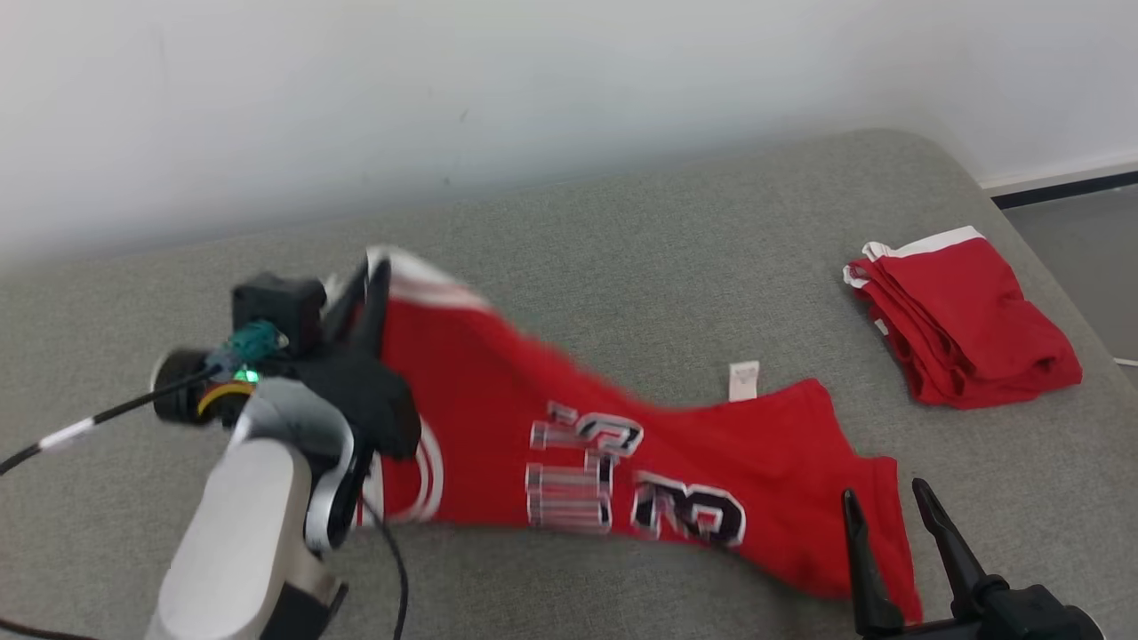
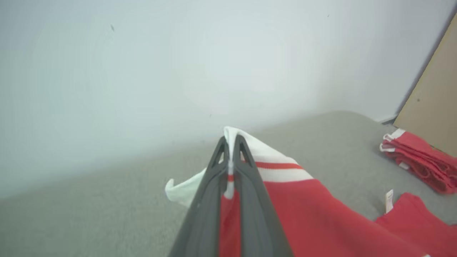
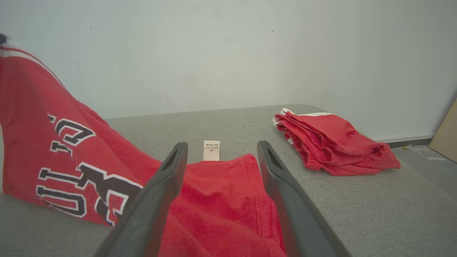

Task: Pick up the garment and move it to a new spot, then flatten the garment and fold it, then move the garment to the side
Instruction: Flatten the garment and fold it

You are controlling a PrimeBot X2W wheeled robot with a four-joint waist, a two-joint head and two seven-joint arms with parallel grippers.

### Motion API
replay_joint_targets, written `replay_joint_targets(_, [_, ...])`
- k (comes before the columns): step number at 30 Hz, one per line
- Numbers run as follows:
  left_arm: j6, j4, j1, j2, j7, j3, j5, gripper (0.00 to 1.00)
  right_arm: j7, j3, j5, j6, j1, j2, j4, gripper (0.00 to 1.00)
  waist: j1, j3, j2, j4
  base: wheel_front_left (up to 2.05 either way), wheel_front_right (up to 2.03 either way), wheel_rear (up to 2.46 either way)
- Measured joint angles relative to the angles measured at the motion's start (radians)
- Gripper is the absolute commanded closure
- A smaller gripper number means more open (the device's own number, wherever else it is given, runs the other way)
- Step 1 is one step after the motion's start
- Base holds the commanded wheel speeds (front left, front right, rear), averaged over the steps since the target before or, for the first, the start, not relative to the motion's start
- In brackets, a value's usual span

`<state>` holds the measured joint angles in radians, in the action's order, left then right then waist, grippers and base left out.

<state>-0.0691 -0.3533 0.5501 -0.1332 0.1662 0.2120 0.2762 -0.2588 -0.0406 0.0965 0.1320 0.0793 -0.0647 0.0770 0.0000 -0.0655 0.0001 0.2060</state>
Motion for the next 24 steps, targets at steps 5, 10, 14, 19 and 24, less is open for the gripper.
replay_joint_targets(5, [-0.019, -0.013, 0.032, 0.017, -0.158, -0.001, 0.016, 1.0, 0.0, 0.006, 0.0, 0.0, 0.001, 0.0, -0.001, 0.0, 0.0, 0.0, 0.0, 0.0, 0.0, 0.0, 0.0])
replay_joint_targets(10, [-0.027, -0.069, -0.11, 0.02, 0.046, -0.003, 0.112, 1.0, -0.001, 0.014, 0.001, 0.0, 0.013, 0.0, -0.003, 0.0, 0.0, 0.003, 0.0, -0.012, 0.0, 0.0, 0.0])
replay_joint_targets(14, [-0.017, -0.037, -0.259, -0.027, 0.196, -0.003, 0.152, 1.0, -0.001, 0.017, 0.001, 0.0, 0.015, 0.0, -0.009, 0.0, 0.0, -0.001, -0.0001, -0.03, 0.0, 0.0, 0.0])
replay_joint_targets(19, [0.009, 0.109, -0.39, -0.073, 0.27, -0.029, 0.182, 1.0, 0.0, 0.028, 0.0, 0.0, 0.017, 0.0, -0.018, 0.0, 0.0, -0.012, 0.0, -0.057, 0.0, 0.0, 0.0])
replay_joint_targets(24, [0.036, 0.199, -0.459, -0.112, 0.307, -0.039, 0.179, 1.0, 0.003, 0.022, 0.0, 0.0, 0.012, 0.001, -0.022, 0.0, 0.0, -0.025, 0.0, -0.086, 0.0, 0.0, 0.0])
